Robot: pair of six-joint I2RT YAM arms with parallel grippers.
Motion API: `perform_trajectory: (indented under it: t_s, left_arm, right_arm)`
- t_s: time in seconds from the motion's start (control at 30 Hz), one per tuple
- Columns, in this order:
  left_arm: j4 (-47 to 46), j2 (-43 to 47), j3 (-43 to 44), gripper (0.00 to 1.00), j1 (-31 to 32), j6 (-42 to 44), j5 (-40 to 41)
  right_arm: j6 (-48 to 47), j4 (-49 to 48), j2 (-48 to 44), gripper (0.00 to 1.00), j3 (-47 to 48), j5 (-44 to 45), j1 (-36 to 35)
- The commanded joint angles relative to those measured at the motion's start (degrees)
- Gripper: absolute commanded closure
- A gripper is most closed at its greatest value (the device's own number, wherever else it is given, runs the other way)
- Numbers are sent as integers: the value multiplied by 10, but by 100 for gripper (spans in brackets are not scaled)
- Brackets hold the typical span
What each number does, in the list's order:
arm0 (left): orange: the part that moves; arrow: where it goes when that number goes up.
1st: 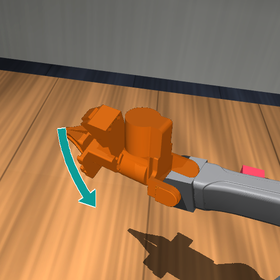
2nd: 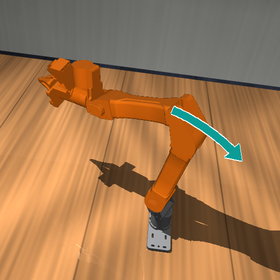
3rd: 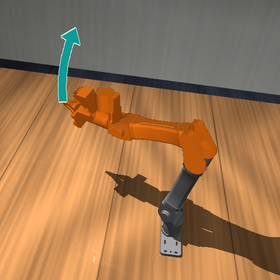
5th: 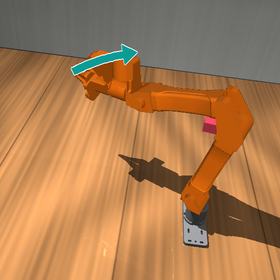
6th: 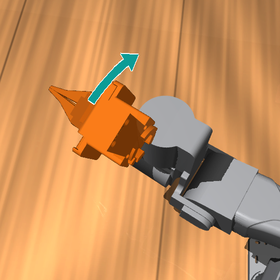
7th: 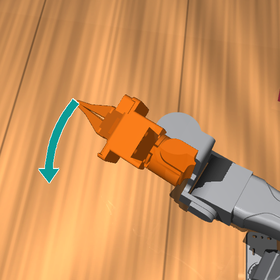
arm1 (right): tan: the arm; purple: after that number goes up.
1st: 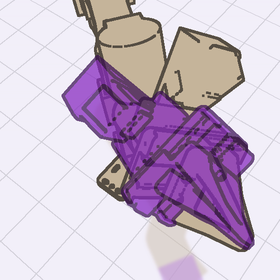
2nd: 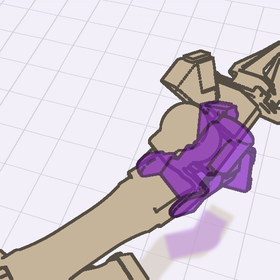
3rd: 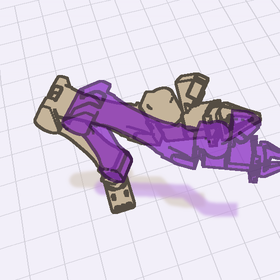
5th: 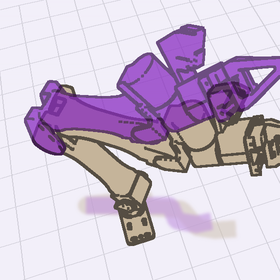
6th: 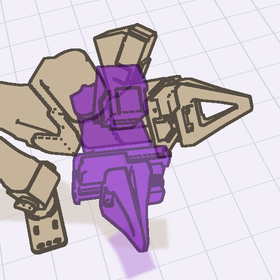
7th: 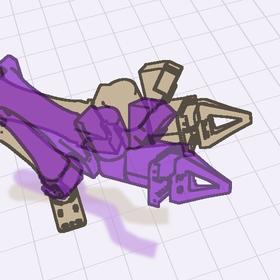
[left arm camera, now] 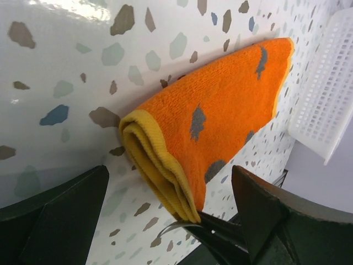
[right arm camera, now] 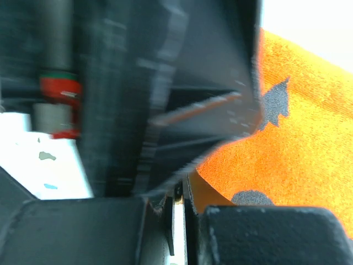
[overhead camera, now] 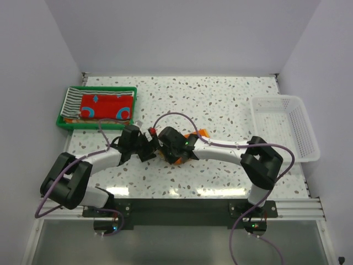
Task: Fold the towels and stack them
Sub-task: Neatly place the folded towel into the bin
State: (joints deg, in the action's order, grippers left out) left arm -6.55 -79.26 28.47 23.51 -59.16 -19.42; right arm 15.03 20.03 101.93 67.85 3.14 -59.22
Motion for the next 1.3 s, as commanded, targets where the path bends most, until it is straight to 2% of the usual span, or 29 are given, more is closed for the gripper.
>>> perform_trajectory:
  t_s: [0.0,0.07,0.17,0.27,0.3,0.37,0.4,0.47,0.5,0.57,0.6,0.63,0.67,0.7,0.73,0.87,0.93,1.1,1.17,1.27]
  left_arm:
    - [-59,-33,-14,0,33,-38,20]
    - [-84,-40,-27,3,42,-58,32]
    - [-141,-48,-55,12,45,-82,39]
    - [-155,-55,-59,28,51,-91,49]
    - [-154,-51,-57,44,51,-89,52]
    - [-140,-43,-51,59,52,-81,62]
    - [-116,-34,-38,73,52,-65,66]
    - [-84,-23,-20,84,52,-45,83]
    - [-52,-13,-2,97,52,-24,89]
    - [-22,-5,18,100,52,12,99]
    - [5,2,39,100,51,25,103]
    - [20,3,52,100,51,38,110]
    - [39,3,67,100,51,68,113]
    - [88,-1,103,100,51,85,117]
    - [111,-4,123,100,48,104,128]
    - [224,-22,231,100,21,227,141]
    - [300,-36,302,100,-12,271,147]
    - [448,-78,472,100,-92,430,172]
    - [485,-99,523,100,-101,493,211]
    - [556,-167,650,100,-124,558,221]
  right_arm:
    - [13,-37,-31,100,0,-14,1]
    - [17,-43,-36,100,-4,-16,1]
    - [22,-47,-39,100,-9,-16,1]
    - [26,-52,-39,100,-15,-18,1]
    - [27,-52,-39,100,-16,-17,1]
    - [30,-52,-36,100,-20,-14,1]
    - [31,-52,-36,100,-21,-14,1]
    - [34,-54,-33,100,-25,-12,1]
    - [35,-54,-32,100,-25,-11,0]
    - [36,-54,-29,96,-21,-11,1]
    - [34,-55,-28,88,-19,-14,1]
    - [33,-55,-30,77,-17,-15,2]
    - [32,-56,-35,56,-17,-16,1]
    - [30,-55,-39,46,-18,-12,1]
    - [25,-51,-43,30,-18,-9,2]
    - [15,-9,-78,8,-27,15,4]
    - [11,3,-112,4,-43,15,7]
    - [5,32,-211,1,-79,27,7]
    - [-1,56,-231,1,-83,39,6]
    - [-12,90,-246,1,-76,61,7]
